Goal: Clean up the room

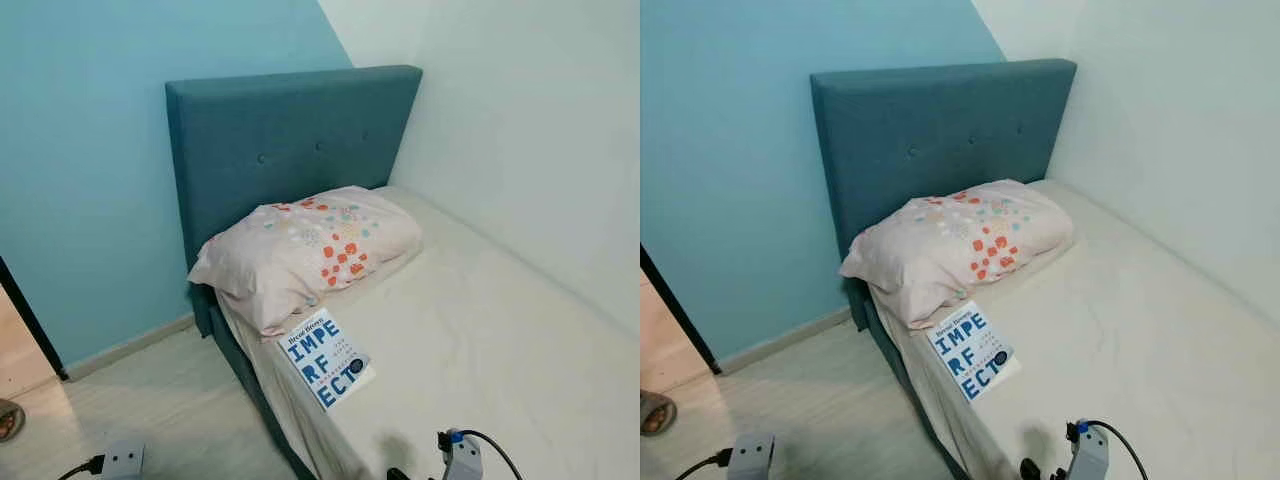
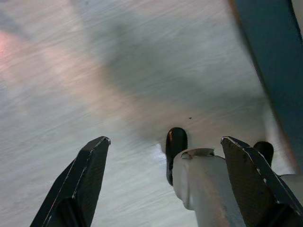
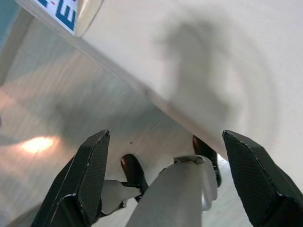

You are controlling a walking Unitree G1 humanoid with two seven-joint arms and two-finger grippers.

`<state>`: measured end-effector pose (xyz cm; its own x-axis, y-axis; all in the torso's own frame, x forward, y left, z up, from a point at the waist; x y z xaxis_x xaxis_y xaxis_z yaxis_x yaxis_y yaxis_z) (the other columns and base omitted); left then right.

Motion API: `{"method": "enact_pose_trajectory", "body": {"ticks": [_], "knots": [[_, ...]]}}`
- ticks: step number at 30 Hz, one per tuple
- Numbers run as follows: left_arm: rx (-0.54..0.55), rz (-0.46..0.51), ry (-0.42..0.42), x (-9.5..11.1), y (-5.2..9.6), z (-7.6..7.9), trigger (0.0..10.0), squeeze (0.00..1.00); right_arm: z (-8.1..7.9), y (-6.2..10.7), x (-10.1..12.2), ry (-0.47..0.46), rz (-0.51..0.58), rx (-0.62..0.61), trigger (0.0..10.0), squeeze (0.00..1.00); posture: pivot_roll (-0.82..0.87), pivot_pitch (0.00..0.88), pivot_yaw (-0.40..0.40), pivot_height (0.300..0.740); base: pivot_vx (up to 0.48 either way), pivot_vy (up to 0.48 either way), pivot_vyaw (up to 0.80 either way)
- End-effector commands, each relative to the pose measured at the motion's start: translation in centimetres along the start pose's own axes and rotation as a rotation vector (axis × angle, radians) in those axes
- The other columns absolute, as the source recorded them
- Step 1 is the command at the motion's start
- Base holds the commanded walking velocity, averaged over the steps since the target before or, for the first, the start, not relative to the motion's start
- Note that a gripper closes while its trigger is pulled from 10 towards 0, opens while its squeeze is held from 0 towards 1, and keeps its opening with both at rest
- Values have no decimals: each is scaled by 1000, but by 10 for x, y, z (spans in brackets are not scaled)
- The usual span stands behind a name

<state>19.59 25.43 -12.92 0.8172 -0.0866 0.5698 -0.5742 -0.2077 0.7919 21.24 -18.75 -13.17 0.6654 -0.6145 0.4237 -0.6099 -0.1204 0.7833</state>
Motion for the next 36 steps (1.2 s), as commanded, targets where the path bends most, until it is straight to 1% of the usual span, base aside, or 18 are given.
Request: {"method": "enact_pose_trajectory", "body": {"ticks": [1, 2, 3, 5, 8, 10, 11, 15, 22, 33, 36], "knots": [[-27, -45, -16, -16, 3, 11, 10000, 0, 13, 3, -6, 43, -26, -69, 10000, 0, 103, 0, -138, 740, 0, 0, 0], [-27, -45, -16, -16, 3, 11, 10000, 0, 13, 3, -6, 43, -26, -69, 10000, 0, 103, 0, -138, 740, 0, 0, 0], [-31, -59, -20, -21, 4, 12, 10000, 0, 17, 3, -9, 57, -35, -93, 10000, 0, 103, 0, -138, 740, 0, 0, 0], [-34, -68, -21, -25, 5, 12, 10000, 0, 19, 4, -10, 57, -36, -104, 10000, 0, 103, 0, -138, 740, 0, 0, 0], [-31, -92, -6, -30, 6, 12, 10000, 0, 21, 5, -14, 56, -52, -119, 10000, 0, 106, 0, -138, 740, 0, 0, -731], [-31, -92, -6, -30, 6, 12, 10000, 0, 21, 5, -14, 56, -52, -119, 10000, 0, 106, 0, -138, 740, 0, 0, -756], [-25, -116, 15, -33, 6, 12, 10000, 0, 24, 5, -17, 63, -65, -132, 10000, 0, 109, 0, -144, 740, -480, 0, -731], [-21, -101, 9, -28, 5, 11, 10000, 0, 27, 6, -18, 80, -76, -154, 10000, 0, 109, 0, -144, 740, -480, 0, -731], [-26, -91, -22, -27, 5, 12, 10000, 0, 33, 8, -20, 99, -87, -185, 10000, 0, 106, 0, -141, 740, 0, 0, -727], [-27, -87, -35, -28, 5, 11, 10000, 0, 35, 9, -23, 101, -99, -195, 10000, 0, 109, 0, -140, 740, 0, 0, -725], [-38, -79, -49, -27, 5, 13, 10000, 0, 35, 9, -24, 100, -98, -197, 10000, 0, 111, 0, -141, 740, 0, 0, -729]]}}
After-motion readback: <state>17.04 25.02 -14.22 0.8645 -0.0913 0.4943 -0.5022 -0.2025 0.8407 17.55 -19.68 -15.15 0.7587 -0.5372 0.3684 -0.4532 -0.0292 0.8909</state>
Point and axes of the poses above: a point about 5 cm out from each wrist's last joint towards the gripper, its own y axis pointing back from the gripper into the wrist, its own x axis along the axis of the wrist's last joint, z = x × y, the point moved 6 cm from there along -y, pointing out of the wrist towards the gripper, and after that the axes turned 12 degrees about -y, right-handed, at the moved point
